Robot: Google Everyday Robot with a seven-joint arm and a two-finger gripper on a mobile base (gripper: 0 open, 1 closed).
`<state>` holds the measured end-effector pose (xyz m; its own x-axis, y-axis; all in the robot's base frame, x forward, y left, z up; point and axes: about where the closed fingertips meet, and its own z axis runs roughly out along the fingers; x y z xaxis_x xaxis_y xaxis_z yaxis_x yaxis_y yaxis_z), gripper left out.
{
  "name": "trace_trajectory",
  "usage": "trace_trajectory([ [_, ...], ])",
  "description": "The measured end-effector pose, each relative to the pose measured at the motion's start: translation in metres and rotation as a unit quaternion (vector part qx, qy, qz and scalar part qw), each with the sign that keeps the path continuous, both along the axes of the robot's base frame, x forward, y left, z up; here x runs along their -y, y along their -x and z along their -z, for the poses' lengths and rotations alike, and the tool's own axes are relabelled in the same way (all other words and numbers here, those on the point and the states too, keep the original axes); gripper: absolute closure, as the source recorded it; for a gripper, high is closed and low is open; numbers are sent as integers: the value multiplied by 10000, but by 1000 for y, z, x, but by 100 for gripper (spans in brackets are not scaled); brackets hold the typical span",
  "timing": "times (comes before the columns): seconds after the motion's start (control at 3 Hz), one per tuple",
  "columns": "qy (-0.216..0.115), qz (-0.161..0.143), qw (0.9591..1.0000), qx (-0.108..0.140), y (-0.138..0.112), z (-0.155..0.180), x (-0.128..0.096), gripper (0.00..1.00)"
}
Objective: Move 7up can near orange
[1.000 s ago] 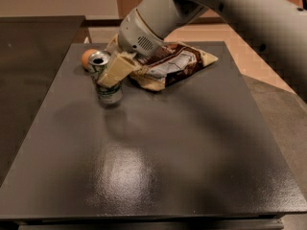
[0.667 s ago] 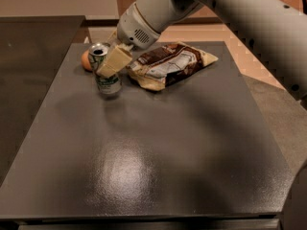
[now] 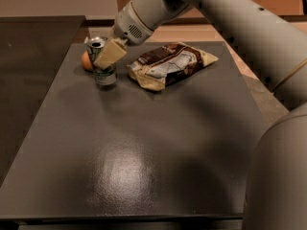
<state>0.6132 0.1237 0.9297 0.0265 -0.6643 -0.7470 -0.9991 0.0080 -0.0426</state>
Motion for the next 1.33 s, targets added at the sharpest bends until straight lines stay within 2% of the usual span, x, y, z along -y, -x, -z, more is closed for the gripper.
trace_trajectory([
  [0.33, -41, 98, 9999, -89, -13, 9, -7, 83],
  [1.33, 3, 352, 9991, -226, -31, 33, -10, 12],
])
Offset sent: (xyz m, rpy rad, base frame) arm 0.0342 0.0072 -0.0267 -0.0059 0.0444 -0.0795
